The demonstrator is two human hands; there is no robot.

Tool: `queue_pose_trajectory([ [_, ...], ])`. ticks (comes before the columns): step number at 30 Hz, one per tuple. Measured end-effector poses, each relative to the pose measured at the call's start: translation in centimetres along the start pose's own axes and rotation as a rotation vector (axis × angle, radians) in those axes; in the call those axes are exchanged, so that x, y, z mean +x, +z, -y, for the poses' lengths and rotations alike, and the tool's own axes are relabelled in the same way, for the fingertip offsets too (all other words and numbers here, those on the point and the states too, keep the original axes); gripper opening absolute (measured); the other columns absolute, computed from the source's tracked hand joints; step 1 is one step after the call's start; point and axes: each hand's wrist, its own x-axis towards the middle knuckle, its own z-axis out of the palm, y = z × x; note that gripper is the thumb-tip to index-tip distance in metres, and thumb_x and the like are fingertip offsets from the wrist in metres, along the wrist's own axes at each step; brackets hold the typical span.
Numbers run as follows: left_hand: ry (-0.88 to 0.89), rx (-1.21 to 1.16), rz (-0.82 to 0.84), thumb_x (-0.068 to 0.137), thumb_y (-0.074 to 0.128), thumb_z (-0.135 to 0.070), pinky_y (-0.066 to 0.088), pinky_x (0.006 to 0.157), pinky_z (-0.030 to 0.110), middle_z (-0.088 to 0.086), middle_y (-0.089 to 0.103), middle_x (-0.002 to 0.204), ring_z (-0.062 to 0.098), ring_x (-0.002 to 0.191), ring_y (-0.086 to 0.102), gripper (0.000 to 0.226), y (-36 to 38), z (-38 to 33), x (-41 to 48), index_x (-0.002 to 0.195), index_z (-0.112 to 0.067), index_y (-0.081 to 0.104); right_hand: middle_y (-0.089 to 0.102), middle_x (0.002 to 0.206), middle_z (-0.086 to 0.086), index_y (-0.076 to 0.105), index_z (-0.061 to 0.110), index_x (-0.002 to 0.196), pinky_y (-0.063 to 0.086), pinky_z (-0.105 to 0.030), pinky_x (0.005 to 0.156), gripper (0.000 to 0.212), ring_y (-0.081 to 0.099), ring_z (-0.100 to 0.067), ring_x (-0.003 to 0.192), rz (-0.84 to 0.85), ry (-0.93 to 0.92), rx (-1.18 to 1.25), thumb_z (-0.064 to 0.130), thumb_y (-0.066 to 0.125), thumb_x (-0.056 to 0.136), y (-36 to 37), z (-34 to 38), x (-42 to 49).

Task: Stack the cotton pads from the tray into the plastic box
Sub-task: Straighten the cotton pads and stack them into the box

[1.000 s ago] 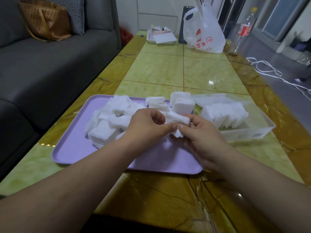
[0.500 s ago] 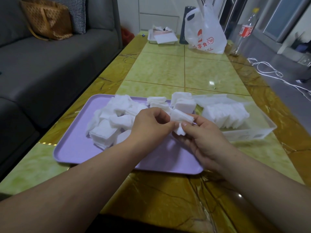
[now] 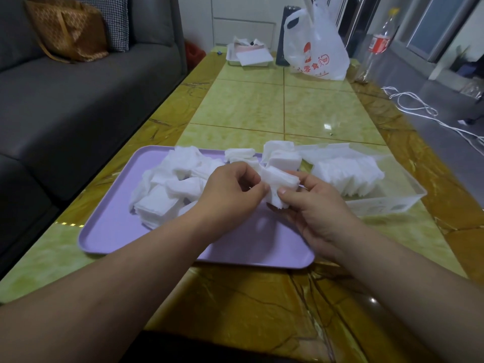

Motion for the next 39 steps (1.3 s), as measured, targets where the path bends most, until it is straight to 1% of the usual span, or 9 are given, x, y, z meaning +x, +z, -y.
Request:
queue_pose_trajectory([
  [5, -0.012, -0.018, 0.005, 0.087, 0.075, -0.018, 0.045, 0.058, 0.025, 0.008, 0.072, 0.072, 0.011, 0.060, 0.059, 0.016, -0.3, 0.2, 0.3, 0.076, -0.015, 0.064, 0.076, 0.108, -0.021, 0.065, 0.004, 0.120, 0.062, -0.040, 0.088, 0.037, 0.075, -0.031, 0.098, 0.029, -0.033, 0.005, -0.016, 0.059, 0.090, 0.0, 0.1, 0.0],
  [11, -0.005, -0.025, -0.019, 0.083, 0.081, -0.023, 0.043, 0.058, 0.019, -0.006, 0.069, 0.075, 0.006, 0.059, 0.054, 0.015, -0.4, 0.4, 0.4, 0.084, -0.017, 0.067, 0.077, 0.107, -0.019, 0.065, 0.002, 0.118, 0.062, -0.039, 0.088, 0.030, 0.074, -0.030, 0.101, 0.021, -0.062, -0.034, -0.014, 0.057, 0.093, -0.1, -0.3, 0.1],
  [16, -0.039, -0.076, 0.031, 0.082, 0.083, -0.017, 0.057, 0.073, 0.035, 0.003, 0.077, 0.085, 0.012, 0.071, 0.066, 0.014, -0.9, 0.4, 0.5, 0.091, -0.019, 0.072, 0.076, 0.108, -0.020, 0.067, 0.004, 0.114, 0.062, -0.039, 0.088, 0.027, 0.073, -0.032, 0.106, 0.016, -0.055, -0.087, -0.012, 0.055, 0.096, 0.0, -0.2, 0.1],
  [20, -0.065, -0.135, 0.038, 0.082, 0.082, -0.012, 0.051, 0.066, 0.031, 0.011, 0.074, 0.078, 0.012, 0.065, 0.061, 0.011, -1.1, 0.2, 0.4, 0.082, -0.012, 0.072, 0.075, 0.113, -0.017, 0.067, 0.009, 0.113, 0.063, -0.040, 0.085, 0.032, 0.073, -0.031, 0.107, 0.007, -0.035, -0.098, -0.013, 0.048, 0.098, 0.3, 0.1, 0.0],
  [23, -0.110, -0.213, 0.072, 0.082, 0.084, -0.009, 0.047, 0.056, 0.020, 0.002, 0.068, 0.068, 0.010, 0.059, 0.059, 0.015, -1.2, 0.0, 0.2, 0.078, -0.013, 0.070, 0.073, 0.117, -0.016, 0.065, 0.009, 0.118, 0.063, -0.041, 0.084, 0.036, 0.073, -0.031, 0.106, 0.016, -0.019, -0.121, -0.013, 0.045, 0.099, 0.3, 0.2, 0.0],
  [27, -0.145, -0.268, 0.118, 0.082, 0.084, -0.012, 0.041, 0.048, 0.019, 0.000, 0.066, 0.062, 0.007, 0.051, 0.057, 0.016, -0.7, -0.3, -0.2, 0.080, -0.012, 0.069, 0.070, 0.119, -0.017, 0.061, 0.013, 0.121, 0.061, -0.047, 0.090, 0.036, 0.073, -0.034, 0.106, 0.013, -0.011, -0.177, -0.010, 0.042, 0.101, 0.6, 0.2, -0.2],
  [32, -0.166, -0.147, 0.155, 0.078, 0.088, -0.017, 0.040, 0.046, 0.017, 0.003, 0.065, 0.071, 0.009, 0.055, 0.053, 0.026, -0.9, 0.1, 0.0, 0.094, -0.012, 0.068, 0.071, 0.108, -0.012, 0.064, 0.024, 0.107, 0.057, -0.059, 0.094, 0.041, 0.070, -0.033, 0.107, -0.008, -0.087, -0.448, -0.009, 0.047, 0.091, 0.3, -0.4, 0.0],
  [35, -0.135, -0.076, 0.178, 0.080, 0.086, -0.017, 0.035, 0.045, 0.014, -0.001, 0.062, 0.068, 0.003, 0.049, 0.049, 0.029, -1.1, 0.1, 0.0, 0.103, -0.020, 0.069, 0.071, 0.103, -0.006, 0.063, 0.026, 0.106, 0.058, -0.044, 0.091, 0.037, 0.068, -0.024, 0.099, 0.016, -0.112, -0.577, -0.005, 0.051, 0.090, 0.0, -0.4, 0.0],
  [39, -0.091, -0.059, 0.181, 0.080, 0.084, -0.019, 0.041, 0.052, 0.017, -0.008, 0.062, 0.064, 0.003, 0.052, 0.051, 0.020, -0.9, -0.2, -0.2, 0.095, -0.018, 0.071, 0.067, 0.103, 0.001, 0.056, 0.036, 0.102, 0.050, -0.033, 0.085, 0.035, 0.062, -0.015, 0.100, 0.092, -0.176, -0.752, 0.004, 0.059, 0.089, -0.2, -0.6, 0.0],
])
